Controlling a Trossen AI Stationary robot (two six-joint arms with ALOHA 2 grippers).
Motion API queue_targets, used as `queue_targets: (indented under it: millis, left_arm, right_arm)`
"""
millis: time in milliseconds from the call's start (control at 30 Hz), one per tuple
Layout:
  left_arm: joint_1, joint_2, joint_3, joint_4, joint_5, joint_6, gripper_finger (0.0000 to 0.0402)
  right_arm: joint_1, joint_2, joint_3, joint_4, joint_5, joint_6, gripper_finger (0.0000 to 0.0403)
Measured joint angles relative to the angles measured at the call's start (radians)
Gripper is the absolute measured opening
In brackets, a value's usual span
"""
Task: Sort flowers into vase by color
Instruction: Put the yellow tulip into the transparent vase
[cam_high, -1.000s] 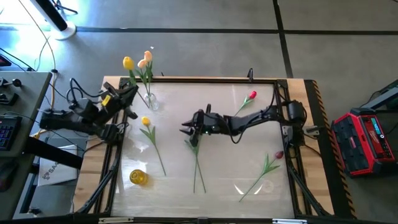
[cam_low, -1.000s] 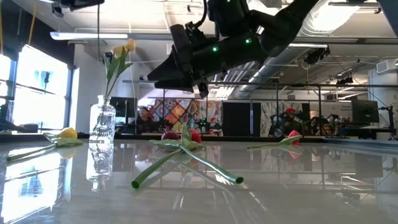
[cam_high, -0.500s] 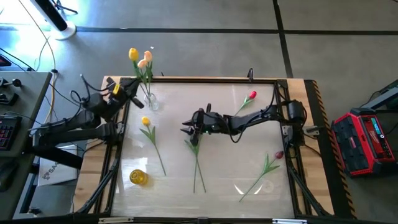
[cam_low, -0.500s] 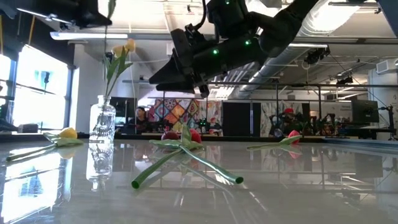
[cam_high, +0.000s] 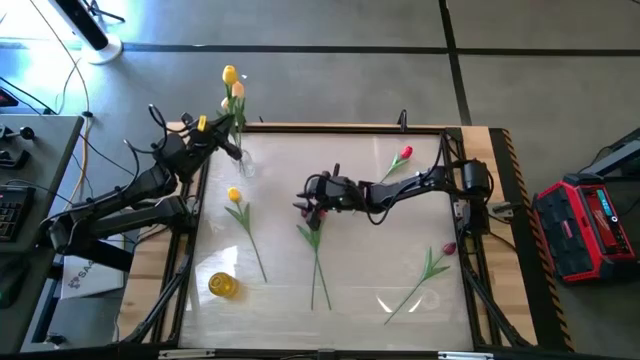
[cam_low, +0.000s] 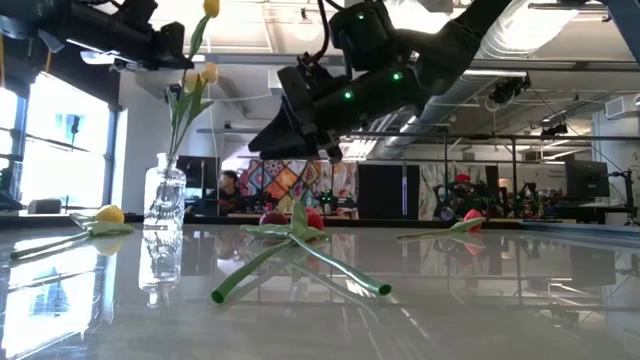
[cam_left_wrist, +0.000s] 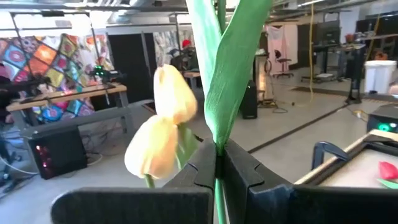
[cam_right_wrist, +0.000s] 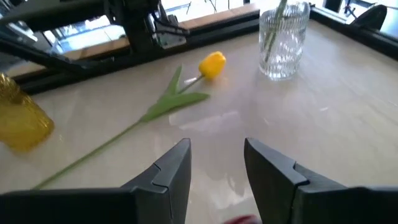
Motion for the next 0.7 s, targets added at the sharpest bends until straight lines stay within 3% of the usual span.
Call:
queue_targets:
  millis: [267,700]
  left_arm:
    - [0.065,0.011,0.0,-0.047,0.021,0.005,0.0]
    - [0.139,0.091,0.0,-0.081,0.019,-0.133,0.002]
  right_arm:
    - [-0.012,0.0,0.0,-0.026,0.0,-0.003,0.0138]
    - [-0.018,0.0,0.0,-0.034,0.0,0.008,0.0138]
